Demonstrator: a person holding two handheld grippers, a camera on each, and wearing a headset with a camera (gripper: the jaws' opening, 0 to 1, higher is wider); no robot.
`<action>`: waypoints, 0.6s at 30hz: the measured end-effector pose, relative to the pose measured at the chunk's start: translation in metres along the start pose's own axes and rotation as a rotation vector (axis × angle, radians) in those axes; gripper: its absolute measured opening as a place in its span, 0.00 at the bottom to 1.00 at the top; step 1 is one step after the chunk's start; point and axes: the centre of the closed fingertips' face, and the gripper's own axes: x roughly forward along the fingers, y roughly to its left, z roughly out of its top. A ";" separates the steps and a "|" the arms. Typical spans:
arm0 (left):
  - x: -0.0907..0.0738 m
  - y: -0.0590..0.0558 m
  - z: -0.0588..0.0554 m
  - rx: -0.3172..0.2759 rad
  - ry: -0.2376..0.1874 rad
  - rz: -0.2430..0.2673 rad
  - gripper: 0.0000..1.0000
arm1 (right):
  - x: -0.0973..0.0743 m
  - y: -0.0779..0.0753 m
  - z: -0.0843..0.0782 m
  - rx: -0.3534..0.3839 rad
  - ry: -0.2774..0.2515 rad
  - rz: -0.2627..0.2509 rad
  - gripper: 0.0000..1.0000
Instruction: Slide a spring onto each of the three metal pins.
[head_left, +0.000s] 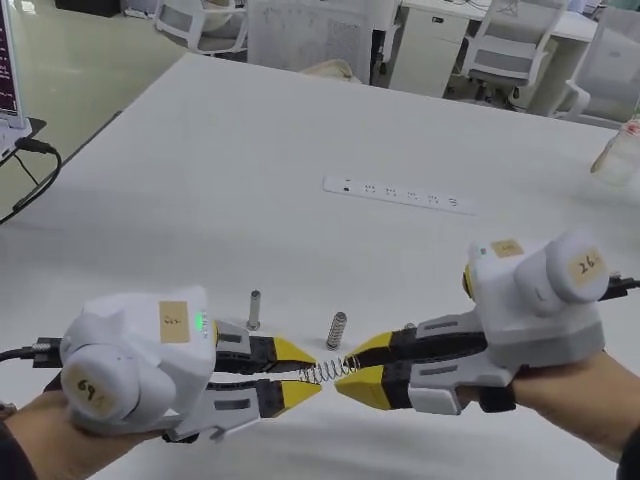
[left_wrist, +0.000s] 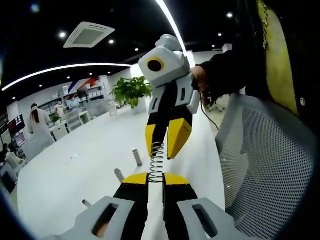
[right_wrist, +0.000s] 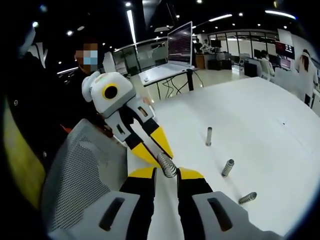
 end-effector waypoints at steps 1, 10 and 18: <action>0.000 0.000 0.000 0.001 -0.001 0.000 0.02 | 0.000 0.001 0.001 -0.003 0.001 0.001 0.14; 0.002 -0.001 0.005 -0.006 -0.015 0.001 0.02 | 0.006 0.006 0.008 -0.026 0.004 0.019 0.12; 0.003 -0.002 0.009 -0.011 -0.031 0.002 0.02 | 0.010 0.005 0.009 -0.038 0.017 0.022 0.10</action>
